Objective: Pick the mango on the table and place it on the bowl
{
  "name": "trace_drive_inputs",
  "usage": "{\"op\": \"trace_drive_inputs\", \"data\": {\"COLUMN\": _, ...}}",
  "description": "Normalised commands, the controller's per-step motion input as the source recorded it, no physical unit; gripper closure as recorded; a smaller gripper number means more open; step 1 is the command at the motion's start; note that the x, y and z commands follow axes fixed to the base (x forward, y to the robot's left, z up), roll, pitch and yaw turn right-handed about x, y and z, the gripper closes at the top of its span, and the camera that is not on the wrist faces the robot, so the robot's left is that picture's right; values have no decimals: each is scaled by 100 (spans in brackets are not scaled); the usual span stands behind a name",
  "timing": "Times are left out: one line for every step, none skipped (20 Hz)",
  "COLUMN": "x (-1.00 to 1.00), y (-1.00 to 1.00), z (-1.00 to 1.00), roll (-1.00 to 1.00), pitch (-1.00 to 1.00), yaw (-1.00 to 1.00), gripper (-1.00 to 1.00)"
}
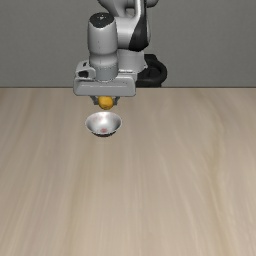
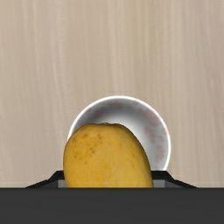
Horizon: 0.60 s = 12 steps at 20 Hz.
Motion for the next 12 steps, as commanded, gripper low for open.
{"op": "trace_drive_inputs", "data": {"x": 0, "y": 0, "z": 0, "roll": 0, "pitch": 0, "yaw": 0, "gripper": -100}}
{"op": "trace_drive_inputs", "data": {"x": 0, "y": 0, "z": 0, "roll": 0, "pitch": 0, "yaw": 0, "gripper": -100}}
{"op": "trace_drive_inputs", "data": {"x": 0, "y": 0, "z": 0, "roll": 0, "pitch": 0, "yaw": 0, "gripper": -100}}
{"op": "trace_drive_inputs", "data": {"x": 0, "y": 0, "z": 0, "roll": 0, "pitch": 0, "yaw": 0, "gripper": -100}}
{"op": "trace_drive_inputs", "data": {"x": 0, "y": 0, "z": 0, "roll": 0, "pitch": 0, "yaw": 0, "gripper": -100}}
{"op": "trace_drive_inputs", "data": {"x": 0, "y": 0, "z": 0, "roll": 0, "pitch": 0, "yaw": 0, "gripper": -100}}
{"op": "trace_drive_inputs", "data": {"x": 0, "y": 0, "z": 0, "roll": 0, "pitch": 0, "yaw": 0, "gripper": -100}}
{"op": "trace_drive_inputs", "data": {"x": 0, "y": 0, "z": 0, "roll": 0, "pitch": 0, "yaw": 0, "gripper": -100}}
{"op": "trace_drive_inputs", "data": {"x": 0, "y": 0, "z": 0, "roll": 0, "pitch": 0, "yaw": 0, "gripper": -100}}
{"op": "trace_drive_inputs", "data": {"x": 0, "y": 0, "z": 0, "roll": 0, "pitch": 0, "yaw": 0, "gripper": -100}}
{"op": "trace_drive_inputs", "data": {"x": 0, "y": 0, "z": 0, "roll": 0, "pitch": 0, "yaw": 0, "gripper": -100}}
{"op": "trace_drive_inputs", "data": {"x": 0, "y": 0, "z": 0, "roll": 0, "pitch": 0, "yaw": 0, "gripper": -100}}
